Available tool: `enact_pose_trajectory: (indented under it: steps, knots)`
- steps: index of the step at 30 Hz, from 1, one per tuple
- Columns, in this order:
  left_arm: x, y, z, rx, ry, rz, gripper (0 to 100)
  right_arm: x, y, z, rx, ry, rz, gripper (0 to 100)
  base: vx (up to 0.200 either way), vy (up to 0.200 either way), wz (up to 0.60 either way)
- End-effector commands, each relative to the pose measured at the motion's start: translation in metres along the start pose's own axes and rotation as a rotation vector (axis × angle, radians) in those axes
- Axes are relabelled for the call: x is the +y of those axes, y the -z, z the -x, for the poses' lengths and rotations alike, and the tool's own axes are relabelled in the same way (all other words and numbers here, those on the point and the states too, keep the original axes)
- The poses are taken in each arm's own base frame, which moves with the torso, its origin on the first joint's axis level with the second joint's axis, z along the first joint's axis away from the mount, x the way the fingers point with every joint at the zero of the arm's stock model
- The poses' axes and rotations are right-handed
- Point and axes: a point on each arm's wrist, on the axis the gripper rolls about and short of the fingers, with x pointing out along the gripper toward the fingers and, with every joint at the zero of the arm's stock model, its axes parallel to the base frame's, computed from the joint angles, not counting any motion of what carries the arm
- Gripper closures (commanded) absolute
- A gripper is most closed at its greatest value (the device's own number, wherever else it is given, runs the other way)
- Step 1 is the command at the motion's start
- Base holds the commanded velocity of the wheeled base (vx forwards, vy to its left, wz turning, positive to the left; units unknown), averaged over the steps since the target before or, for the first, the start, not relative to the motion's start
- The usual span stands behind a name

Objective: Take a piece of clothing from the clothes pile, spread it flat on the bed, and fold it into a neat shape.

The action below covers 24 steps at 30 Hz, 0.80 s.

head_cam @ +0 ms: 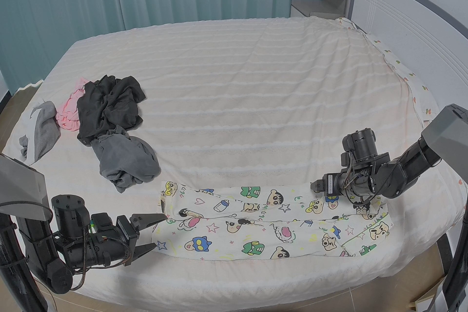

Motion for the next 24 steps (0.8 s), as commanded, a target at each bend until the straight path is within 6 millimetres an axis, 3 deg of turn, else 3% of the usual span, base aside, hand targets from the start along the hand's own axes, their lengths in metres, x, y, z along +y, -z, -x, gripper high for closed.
enact_pose_trajectory:
  steps: [1, 3, 4, 13, 24]
  knots:
    - [0.002, 0.002, 0.002, 0.006, -0.011, 0.007, 0, 0.000, 0.005, -0.006, 0.019, 0.004, 0.004, 0, 0.000, 0.000, 0.00]
    - [0.002, 0.002, 0.002, 0.006, -0.011, 0.007, 0, 0.000, 0.005, -0.007, 0.017, 0.019, 0.005, 0, 0.000, 0.000, 0.00]
    - [0.002, 0.002, 0.002, 0.004, -0.011, 0.007, 0, 0.000, 0.006, -0.008, 0.014, 0.031, 0.005, 100, 0.000, 0.000, 0.00]
    - [0.002, 0.002, 0.002, 0.006, -0.012, 0.007, 0, 0.000, 0.006, -0.005, 0.007, 0.043, 0.006, 100, 0.000, 0.000, 0.00]
    - [0.002, 0.002, 0.002, 0.006, -0.012, 0.007, 0, 0.010, 0.004, 0.018, -0.027, 0.019, 0.022, 100, 0.000, 0.000, 0.00]
